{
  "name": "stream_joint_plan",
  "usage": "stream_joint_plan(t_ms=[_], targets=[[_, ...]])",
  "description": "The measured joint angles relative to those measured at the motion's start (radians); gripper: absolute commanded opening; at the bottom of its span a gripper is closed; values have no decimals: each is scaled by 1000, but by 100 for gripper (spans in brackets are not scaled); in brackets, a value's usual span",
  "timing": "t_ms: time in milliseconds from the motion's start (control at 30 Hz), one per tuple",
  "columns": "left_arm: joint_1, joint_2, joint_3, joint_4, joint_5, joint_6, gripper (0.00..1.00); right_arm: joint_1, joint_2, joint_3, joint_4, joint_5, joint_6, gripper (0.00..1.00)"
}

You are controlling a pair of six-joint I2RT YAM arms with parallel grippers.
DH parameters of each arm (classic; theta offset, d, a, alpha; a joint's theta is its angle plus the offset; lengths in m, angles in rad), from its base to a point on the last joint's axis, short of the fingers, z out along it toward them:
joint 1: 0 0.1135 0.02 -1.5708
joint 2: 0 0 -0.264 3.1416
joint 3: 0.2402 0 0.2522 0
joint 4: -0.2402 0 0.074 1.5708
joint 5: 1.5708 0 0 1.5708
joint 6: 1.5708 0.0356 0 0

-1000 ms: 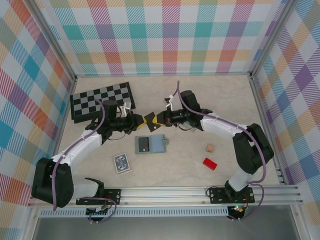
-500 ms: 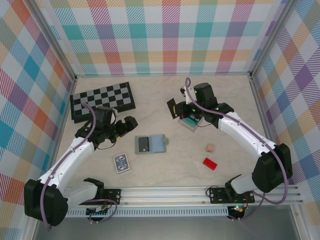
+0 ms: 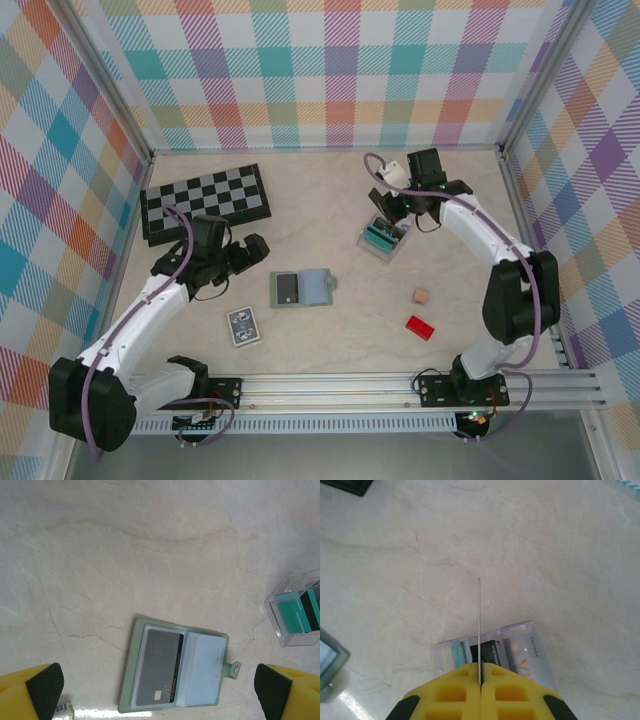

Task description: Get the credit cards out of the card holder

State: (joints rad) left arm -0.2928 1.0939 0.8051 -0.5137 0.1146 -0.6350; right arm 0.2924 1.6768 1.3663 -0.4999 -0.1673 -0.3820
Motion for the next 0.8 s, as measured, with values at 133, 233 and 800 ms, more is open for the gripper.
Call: stream_joint_plan(t_ms=[133,233,800], targets=[[0,49,1,23,3,0,100,-18,64,53,-45,-25,-93,0],[0,88,10,18,18,4,100,-23,86,59,-87,-47,-148,0],[0,146,14,49,68,-8,100,-45,138,28,-127,-4,-270,0]])
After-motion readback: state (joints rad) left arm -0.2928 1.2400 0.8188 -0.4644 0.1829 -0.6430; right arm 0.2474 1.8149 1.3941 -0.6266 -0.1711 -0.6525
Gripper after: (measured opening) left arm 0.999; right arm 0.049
